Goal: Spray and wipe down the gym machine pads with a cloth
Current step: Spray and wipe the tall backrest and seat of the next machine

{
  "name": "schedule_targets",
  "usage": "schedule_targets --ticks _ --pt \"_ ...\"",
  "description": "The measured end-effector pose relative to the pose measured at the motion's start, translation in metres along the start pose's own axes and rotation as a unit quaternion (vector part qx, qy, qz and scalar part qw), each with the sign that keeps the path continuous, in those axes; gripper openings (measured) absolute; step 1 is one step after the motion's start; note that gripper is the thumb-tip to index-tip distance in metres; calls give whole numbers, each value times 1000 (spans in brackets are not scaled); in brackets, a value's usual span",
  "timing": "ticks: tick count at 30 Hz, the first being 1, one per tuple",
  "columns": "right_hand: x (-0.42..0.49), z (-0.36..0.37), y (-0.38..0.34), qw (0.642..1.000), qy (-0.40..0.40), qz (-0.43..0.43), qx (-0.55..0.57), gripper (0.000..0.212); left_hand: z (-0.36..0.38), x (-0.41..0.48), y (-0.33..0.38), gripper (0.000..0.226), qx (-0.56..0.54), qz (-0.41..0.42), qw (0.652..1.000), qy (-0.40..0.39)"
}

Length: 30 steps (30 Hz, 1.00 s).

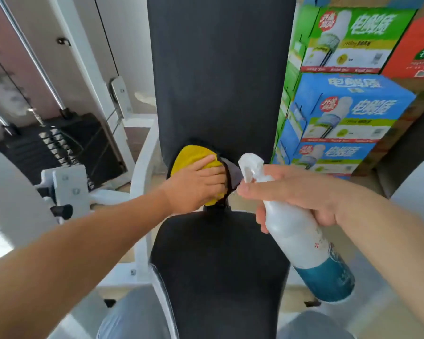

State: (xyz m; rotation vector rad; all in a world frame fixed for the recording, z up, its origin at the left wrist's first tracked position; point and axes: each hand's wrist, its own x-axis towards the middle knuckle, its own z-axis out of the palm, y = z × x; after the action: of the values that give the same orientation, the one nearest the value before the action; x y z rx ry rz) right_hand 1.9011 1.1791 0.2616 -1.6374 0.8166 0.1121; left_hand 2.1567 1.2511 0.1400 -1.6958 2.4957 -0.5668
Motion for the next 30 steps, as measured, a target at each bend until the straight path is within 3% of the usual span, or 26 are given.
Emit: schedule_targets --ticks 2,5,7,9,11,15,30 --pt "3 11 15 998 -47 42 -30 56 -5 -23 20 23 -112 -126 985 -34" --pt "10 32 34 989 -104 96 -51 68 5 -48 40 26 -232 -386 892 -45" --pt "17 40 46 985 -117 113 -54 74 23 -60 48 31 -321 -478 815 -65" --pt "21 39 50 983 -127 123 -43 76 35 -64 47 33 -381 -544 747 -31" --pt "22 34 52 982 -130 133 -44 78 40 -61 44 33 -379 -592 711 -9" --pt "19 29 58 972 -158 166 -54 77 44 -56 44 20 -306 -561 769 -22" --pt "16 28 67 979 -133 155 -18 78 46 -56 45 33 -309 -543 780 19"
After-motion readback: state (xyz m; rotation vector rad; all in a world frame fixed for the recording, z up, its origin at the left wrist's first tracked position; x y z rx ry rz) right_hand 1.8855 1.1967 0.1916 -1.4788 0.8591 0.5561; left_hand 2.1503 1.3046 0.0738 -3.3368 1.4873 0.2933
